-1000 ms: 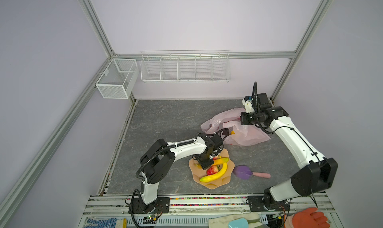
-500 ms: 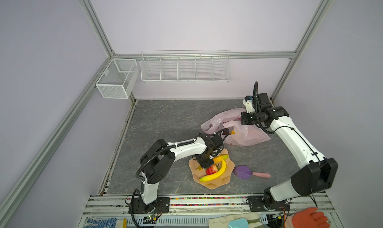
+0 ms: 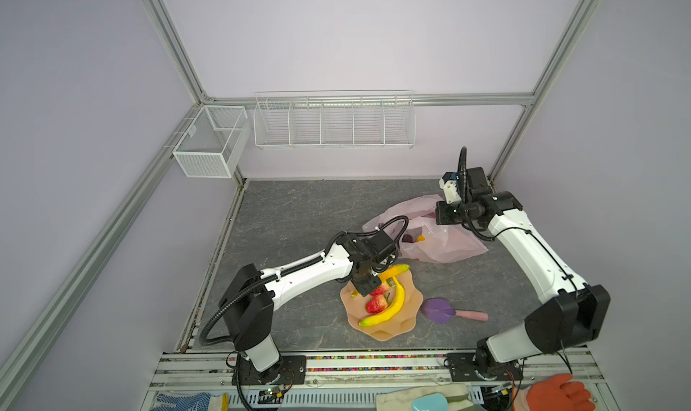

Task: Place the fruits into the plastic bag
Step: Pick up the fruit from the plate.

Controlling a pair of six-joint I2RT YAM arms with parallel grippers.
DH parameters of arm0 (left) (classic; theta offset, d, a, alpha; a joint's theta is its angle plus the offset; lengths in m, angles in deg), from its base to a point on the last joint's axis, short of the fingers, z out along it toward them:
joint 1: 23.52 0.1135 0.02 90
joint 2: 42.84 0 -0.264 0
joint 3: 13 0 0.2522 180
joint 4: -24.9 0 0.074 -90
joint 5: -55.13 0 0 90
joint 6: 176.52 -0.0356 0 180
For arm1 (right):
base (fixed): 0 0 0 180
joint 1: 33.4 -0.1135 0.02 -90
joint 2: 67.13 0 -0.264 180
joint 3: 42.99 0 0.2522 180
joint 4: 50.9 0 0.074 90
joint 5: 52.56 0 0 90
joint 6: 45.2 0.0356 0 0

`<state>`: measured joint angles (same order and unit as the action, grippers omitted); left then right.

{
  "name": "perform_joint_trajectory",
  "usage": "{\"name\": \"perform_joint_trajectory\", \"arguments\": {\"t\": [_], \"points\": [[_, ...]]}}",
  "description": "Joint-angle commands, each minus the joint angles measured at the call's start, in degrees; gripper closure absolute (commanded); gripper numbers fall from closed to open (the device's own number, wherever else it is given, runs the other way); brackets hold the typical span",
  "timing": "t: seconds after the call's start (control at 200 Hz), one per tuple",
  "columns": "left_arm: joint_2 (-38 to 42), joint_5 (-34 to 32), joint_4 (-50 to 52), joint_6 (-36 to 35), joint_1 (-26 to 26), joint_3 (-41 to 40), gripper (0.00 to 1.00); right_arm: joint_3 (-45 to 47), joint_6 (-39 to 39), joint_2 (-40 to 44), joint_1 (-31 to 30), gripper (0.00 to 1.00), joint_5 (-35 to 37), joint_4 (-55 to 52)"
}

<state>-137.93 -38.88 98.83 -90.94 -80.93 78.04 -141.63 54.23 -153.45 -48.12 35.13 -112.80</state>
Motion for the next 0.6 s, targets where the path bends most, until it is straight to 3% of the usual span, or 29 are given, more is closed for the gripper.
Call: {"name": "perform_joint_trajectory", "arguments": {"t": [0.0,0.305,0.595], "points": [[0.8,-4.0,4.5,-1.4,2.4,1.4,0.82,-0.9,-0.4,0.8,0.3,0.93,-0.9,0.4],[-5.3,-11.1,8.6,-5.7,5.2,10.2,0.83,-0.6,-0.4,1.1,0.2,0.93,-1.1,0.4],[-16.8,-15.4,11.2,-5.8,6.9,21.1,0.83,-1.0,-1.0,1.6,0.3,0.93,-1.0,-0.1]]}}
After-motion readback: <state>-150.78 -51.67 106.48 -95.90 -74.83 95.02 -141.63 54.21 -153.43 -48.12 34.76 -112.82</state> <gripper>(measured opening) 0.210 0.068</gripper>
